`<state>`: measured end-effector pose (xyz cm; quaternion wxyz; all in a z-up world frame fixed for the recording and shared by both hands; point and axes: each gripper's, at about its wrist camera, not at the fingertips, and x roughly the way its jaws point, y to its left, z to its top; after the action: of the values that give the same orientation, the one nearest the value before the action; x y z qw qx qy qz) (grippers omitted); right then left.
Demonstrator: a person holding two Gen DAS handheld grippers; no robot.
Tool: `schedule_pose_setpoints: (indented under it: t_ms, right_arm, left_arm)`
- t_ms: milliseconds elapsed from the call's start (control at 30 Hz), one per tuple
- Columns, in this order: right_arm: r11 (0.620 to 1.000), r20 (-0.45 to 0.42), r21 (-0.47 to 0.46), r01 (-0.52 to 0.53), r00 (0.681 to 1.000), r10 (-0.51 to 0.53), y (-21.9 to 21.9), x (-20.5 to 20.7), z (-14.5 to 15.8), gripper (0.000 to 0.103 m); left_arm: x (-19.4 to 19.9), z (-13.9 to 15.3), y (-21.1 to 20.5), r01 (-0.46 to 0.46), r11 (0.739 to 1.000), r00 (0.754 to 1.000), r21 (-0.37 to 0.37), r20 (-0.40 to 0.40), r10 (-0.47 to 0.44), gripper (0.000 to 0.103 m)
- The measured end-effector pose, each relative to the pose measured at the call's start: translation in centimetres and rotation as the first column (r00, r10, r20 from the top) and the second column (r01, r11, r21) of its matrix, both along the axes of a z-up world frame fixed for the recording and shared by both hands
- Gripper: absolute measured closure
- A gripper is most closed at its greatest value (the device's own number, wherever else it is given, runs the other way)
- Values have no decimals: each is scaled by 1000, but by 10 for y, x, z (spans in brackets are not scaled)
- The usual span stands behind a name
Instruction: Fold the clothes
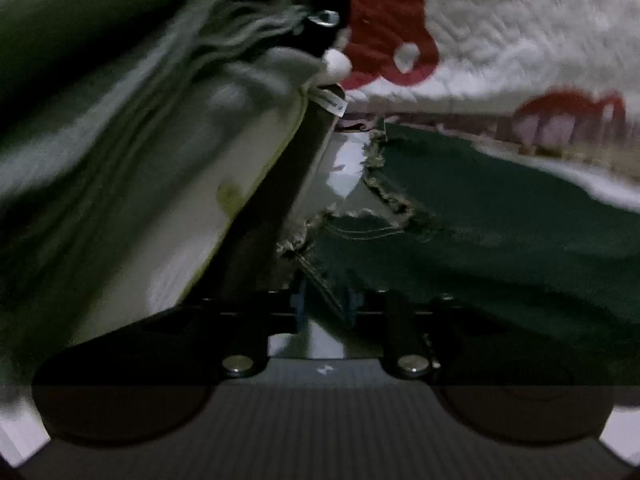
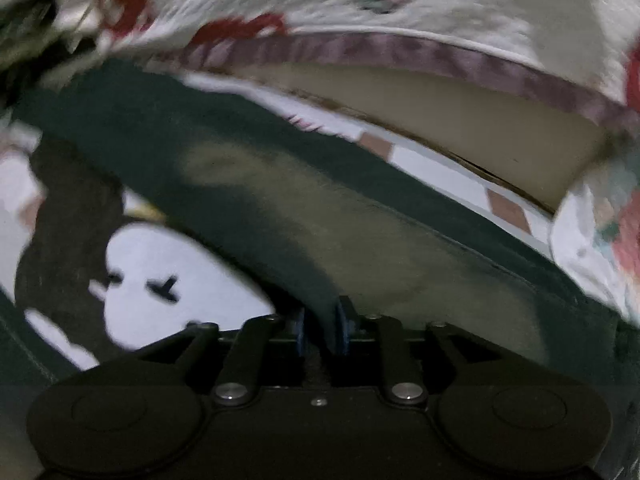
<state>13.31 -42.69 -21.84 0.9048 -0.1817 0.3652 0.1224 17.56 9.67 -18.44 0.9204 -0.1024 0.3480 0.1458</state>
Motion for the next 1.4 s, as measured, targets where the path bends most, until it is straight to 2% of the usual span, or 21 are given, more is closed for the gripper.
schedule_pose_setpoints:
  t_ms: [33, 67, 133, 167, 233, 267, 367, 400, 500, 567, 600, 700, 767, 833, 867, 933, 1000, 1133, 1233, 1300, 1400]
  right_arm:
    - [1000, -8, 28, -2, 1000, 3, 3, 2, 1, 81]
    - [998, -16, 56, -4, 1000, 5, 6, 3, 2, 81]
    - [995, -30, 104, -4, 1000, 7, 13, 6, 3, 81]
    - [993, -33, 117, 3, 999, 1, 19, 8, 1, 80]
    - [986, -48, 165, 30, 999, -22, 27, 14, 1, 79]
    - [981, -58, 191, 46, 998, -36, 30, 17, 1, 76]
    - [945, -110, 307, 116, 990, -86, 38, 26, 1, 56]
    - [936, -121, 328, 128, 988, -92, 40, 27, 2, 53]
    - [917, -155, 372, 145, 984, -93, 41, 29, 6, 50]
    - [905, -166, 412, 108, 985, -42, 37, 23, 14, 50]
    - [897, -170, 434, 84, 985, -11, 34, 19, 19, 51]
    - [874, -133, 481, 71, 991, -7, 13, 6, 33, 48]
    - [865, -116, 487, 119, 991, -72, -11, 4, 38, 46]
    - [855, -123, 480, 198, 980, -158, -39, 10, 35, 45]
    - [848, -129, 471, 244, 970, -207, -53, 14, 33, 45]
    - [830, -141, 458, 317, 948, -285, -78, 24, 27, 45]
    - [817, -146, 436, 378, 925, -350, -97, 36, 18, 45]
    - [801, -150, 377, 465, 884, -442, -115, 66, -1, 45]
    - [800, -132, 349, 488, 871, -474, -116, 92, -8, 39]
    - [812, -112, 321, 488, 871, -479, -111, 112, -11, 25]
    - [836, -101, 250, 488, 872, -479, -102, 145, -12, 21]
  left_arm:
    - [-9, 2, -2, -6, 998, 1000, -68, 28, 8, 74]
    - [-16, 6, -12, 26, 996, 998, -80, 61, -21, 74]
    - [-24, 20, -39, 140, 990, 982, 4, 125, -140, 71]
    - [-25, 28, -56, 212, 975, 963, 61, 158, -219, 67]
    - [-20, 44, -87, 352, 927, 908, 128, 195, -371, 52]
    - [-13, 49, -100, 417, 899, 879, 135, 193, -436, 51]
    - [26, 49, -146, 593, 801, 794, 84, 104, -599, 51]
    - [37, 45, -160, 626, 777, 773, 71, 76, -630, 51]
    - [88, 28, -169, 708, 696, 703, 118, -29, -710, 48]
    - [116, 10, -169, 709, 691, 705, 141, -128, -697, 48]
    - [128, 2, -166, 695, 702, 719, 155, -167, -674, 48]
    - [147, -8, -145, 661, 732, 750, 162, -164, -641, 45]
    - [153, -9, -135, 639, 743, 769, 198, -142, -624, 42]
    - [161, -11, -126, 587, 763, 809, 271, -154, -567, 52]
    - [167, -12, -118, 558, 778, 829, 289, -162, -535, 51]
    - [182, -10, -98, 517, 819, 855, 247, -172, -488, 51]
    - [193, -9, -81, 463, 845, 885, 267, -188, -426, 51]
    - [207, -8, -48, 415, 887, 906, 203, -178, -383, 50]
    - [216, -10, -46, 407, 879, 911, 249, -185, -370, 50]
    - [224, -9, -44, 406, 876, 911, 261, -191, -365, 50]
    - [235, -9, -43, 404, 875, 912, 268, -194, -362, 52]
